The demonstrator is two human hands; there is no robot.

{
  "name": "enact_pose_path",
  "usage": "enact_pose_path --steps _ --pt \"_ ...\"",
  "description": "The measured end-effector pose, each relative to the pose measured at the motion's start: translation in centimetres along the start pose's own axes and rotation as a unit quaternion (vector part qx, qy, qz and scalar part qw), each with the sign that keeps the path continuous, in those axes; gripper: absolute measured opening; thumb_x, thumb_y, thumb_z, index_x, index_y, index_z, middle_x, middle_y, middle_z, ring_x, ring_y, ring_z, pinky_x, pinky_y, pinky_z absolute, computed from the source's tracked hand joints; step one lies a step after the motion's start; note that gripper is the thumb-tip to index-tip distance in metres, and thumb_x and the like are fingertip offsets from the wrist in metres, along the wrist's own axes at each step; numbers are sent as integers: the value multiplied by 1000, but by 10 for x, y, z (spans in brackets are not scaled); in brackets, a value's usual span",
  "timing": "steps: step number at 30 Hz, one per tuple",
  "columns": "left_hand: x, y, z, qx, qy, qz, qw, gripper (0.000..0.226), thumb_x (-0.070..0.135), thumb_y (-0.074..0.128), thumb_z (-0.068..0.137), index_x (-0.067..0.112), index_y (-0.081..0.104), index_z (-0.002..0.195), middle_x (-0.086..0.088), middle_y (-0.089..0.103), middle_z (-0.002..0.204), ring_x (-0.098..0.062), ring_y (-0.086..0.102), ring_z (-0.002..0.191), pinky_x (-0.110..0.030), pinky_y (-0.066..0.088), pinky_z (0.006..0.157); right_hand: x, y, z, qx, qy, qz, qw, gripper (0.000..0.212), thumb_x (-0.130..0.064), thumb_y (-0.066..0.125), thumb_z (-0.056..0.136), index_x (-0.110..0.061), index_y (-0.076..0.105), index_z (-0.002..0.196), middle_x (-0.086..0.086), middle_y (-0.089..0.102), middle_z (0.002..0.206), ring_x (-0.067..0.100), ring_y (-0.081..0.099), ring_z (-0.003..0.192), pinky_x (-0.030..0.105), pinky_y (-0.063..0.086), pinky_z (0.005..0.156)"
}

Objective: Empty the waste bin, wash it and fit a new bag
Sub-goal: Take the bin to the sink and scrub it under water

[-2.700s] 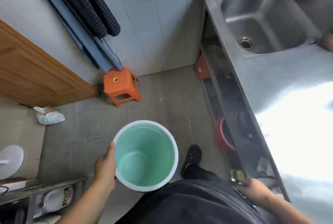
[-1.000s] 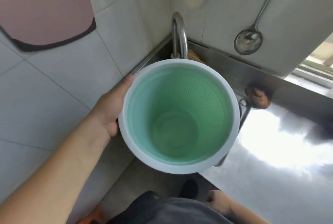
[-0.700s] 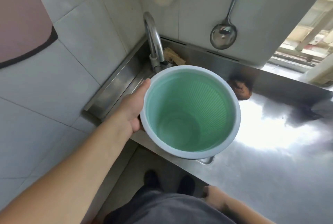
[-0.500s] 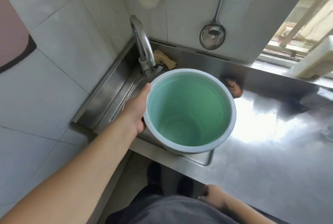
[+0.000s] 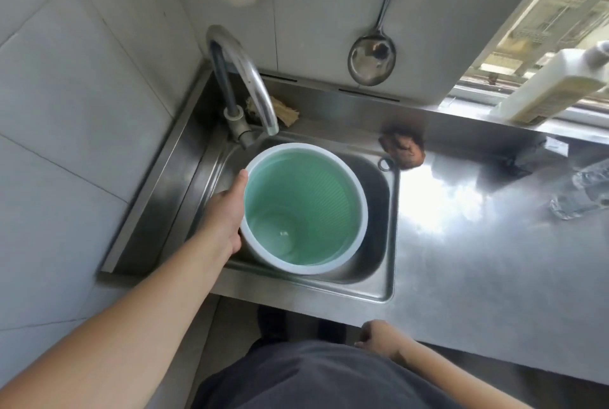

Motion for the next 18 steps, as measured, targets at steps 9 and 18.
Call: enact_pose_path --steps 9,18 --pt "-15 -19 56 -21 6 14 1000 28 63 65 82 41 77 72 12 76 72 -11 74 67 -31 56 64 -109 -117 -20 136 -83 -28 987 40 -40 54 86 -13 45 57 5 54 62 21 48 58 31 37 53" --pt "-23 -25 101 15 -21 8 1000 55 68 55 87 17 74 96 -2 77 92 -22 73 85 -32 57 69 -216 -270 5 344 -164 -81 921 27 -27 54 89 -9 54 68 5 57 63 29 54 65 34 40 56"
Point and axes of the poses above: each hand's wrist, its own z-axis towards the middle knuckle, its own y-axis out of the palm, x = y × z, the point moved 7 cm from there along z, towards the middle knuckle
